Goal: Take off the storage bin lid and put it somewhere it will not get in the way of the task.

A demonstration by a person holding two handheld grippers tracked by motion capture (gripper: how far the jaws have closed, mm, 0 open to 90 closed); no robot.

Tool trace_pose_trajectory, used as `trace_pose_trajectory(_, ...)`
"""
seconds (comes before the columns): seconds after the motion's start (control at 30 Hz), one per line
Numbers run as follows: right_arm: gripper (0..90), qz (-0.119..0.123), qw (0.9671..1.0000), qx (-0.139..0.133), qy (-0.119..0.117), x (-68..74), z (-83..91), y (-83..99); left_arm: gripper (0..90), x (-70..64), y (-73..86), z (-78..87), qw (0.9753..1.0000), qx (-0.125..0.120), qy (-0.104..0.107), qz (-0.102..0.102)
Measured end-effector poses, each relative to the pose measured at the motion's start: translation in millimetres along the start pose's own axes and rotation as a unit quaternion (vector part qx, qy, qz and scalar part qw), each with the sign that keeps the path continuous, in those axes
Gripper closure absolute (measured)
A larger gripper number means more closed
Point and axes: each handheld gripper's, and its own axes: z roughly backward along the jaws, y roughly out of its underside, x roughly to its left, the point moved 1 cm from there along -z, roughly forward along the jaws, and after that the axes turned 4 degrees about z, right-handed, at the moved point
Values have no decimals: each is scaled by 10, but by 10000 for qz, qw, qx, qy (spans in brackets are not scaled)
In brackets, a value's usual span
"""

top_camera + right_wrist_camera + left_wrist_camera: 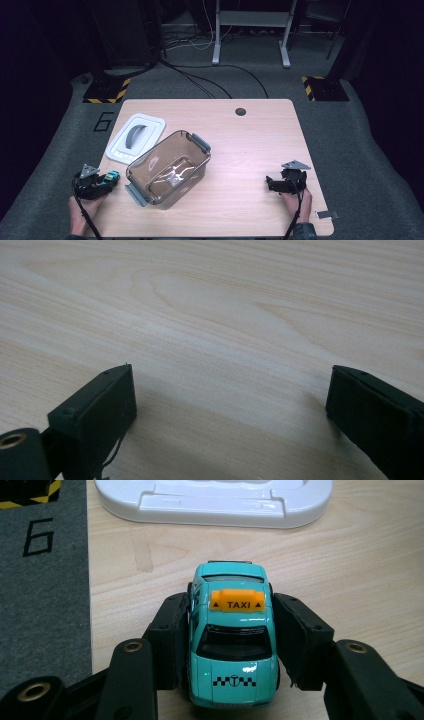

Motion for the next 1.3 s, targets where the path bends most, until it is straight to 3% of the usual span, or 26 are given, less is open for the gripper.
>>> trace_pose_trajectory(0.1, 52, -3, 10000, -1, -9, 1, 0, 0, 400, -10, 14, 38, 10000, 0, -33, 58)
trace_pose_trajectory(0.2, 52, 0, 10000, -3, 1, 0, 0, 0, 377, -14, 43, 59, 9999, -25, -91, 67)
trace_pose_trajectory(0.4, 52, -5, 10000, -1, -9, 1, 0, 0, 503, 4, 81, 64, 9999, -56, -81, 78)
trace_pose_trajectory(0.63, 53, -4, 10000, -2, -8, 1, 1, 0, 511, -7, 56, 83, 9999, -152, -70, 5)
trace_pose_trajectory(0.83, 53, -13, 10000, -1, -5, 2, 1, 0, 511, -8, 43, 66, 9999, -44, -72, -63)
trace_pose_trajectory(1.23, 54, -8, 10000, -6, -6, 2, 1, 0, 452, 6, 28, 29, 10000, -29, -14, 54)
trace_pose_trajectory(1.3, 54, -8, 10000, -6, 3, 2, 1, 1, 501, 9, 31, 14, 10000, -44, -21, 71)
